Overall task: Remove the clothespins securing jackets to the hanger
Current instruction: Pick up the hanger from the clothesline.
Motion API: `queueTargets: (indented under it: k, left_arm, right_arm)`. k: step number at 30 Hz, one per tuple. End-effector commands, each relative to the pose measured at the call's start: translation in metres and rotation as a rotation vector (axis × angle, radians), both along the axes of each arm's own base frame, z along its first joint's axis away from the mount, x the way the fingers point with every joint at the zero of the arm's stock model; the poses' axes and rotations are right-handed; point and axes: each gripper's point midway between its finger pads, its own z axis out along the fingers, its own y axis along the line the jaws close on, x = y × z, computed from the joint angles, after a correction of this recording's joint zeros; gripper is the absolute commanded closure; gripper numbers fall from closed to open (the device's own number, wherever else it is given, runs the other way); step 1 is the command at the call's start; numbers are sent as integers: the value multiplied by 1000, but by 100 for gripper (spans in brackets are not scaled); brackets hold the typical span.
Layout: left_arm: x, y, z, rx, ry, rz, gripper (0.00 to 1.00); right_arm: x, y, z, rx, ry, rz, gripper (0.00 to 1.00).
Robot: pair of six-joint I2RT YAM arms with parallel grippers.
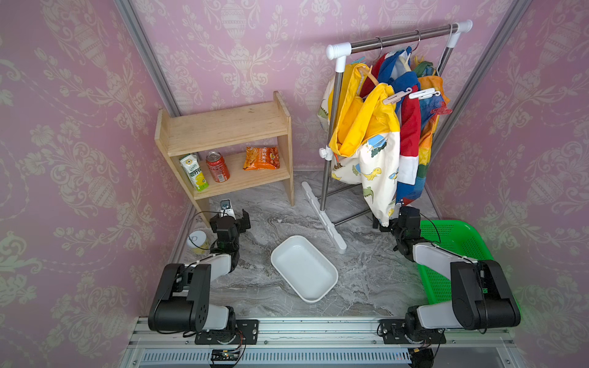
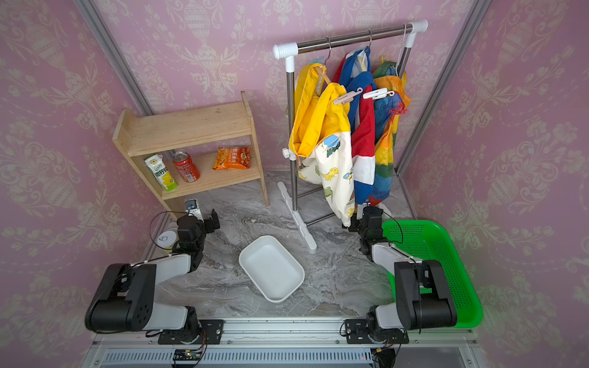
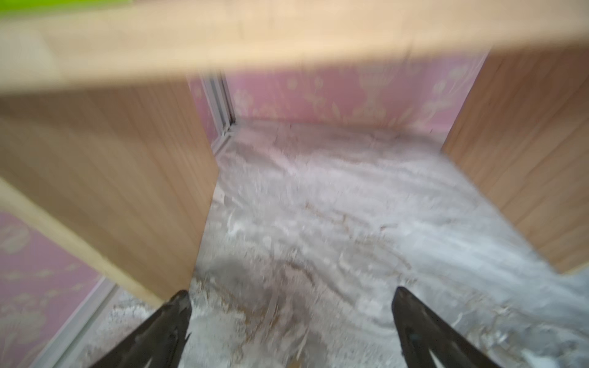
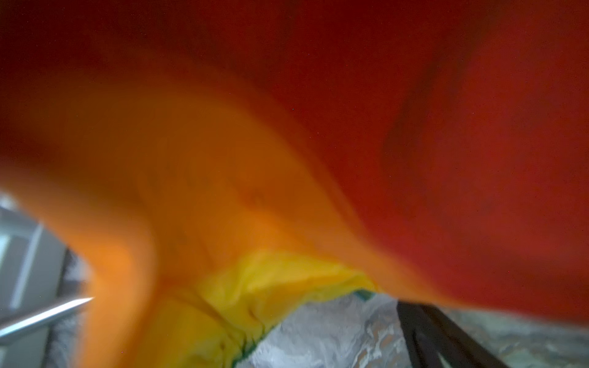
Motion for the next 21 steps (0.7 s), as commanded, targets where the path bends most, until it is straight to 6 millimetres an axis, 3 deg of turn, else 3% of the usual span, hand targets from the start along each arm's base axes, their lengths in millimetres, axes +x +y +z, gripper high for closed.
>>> queueTargets:
  k: [1, 6, 10, 13, 16, 21]
  left_arm:
    - [2, -11, 43, -119, -14, -43, 1]
    - [-1, -42, 104, -449, -26, -73, 1]
    - [-19, -95, 136, -640, -43, -171, 1]
    - [-37, -133, 139, -781, 9, -230, 1]
    - [-52, -172, 124, -936, 84, -282, 1]
    - [-79, -235, 108, -971, 181, -370, 1]
  right_arm:
    - [-19, -6, 26, 25, 34, -60, 0]
    - [-61, -4, 42, 232, 199, -185, 0]
    - [-98, 19, 54, 458, 280, -207, 0]
    - [-129, 34, 69, 589, 282, -216, 0]
    - [-161, 47, 78, 698, 285, -204, 0]
    - [-179, 82, 86, 870, 323, -53, 0]
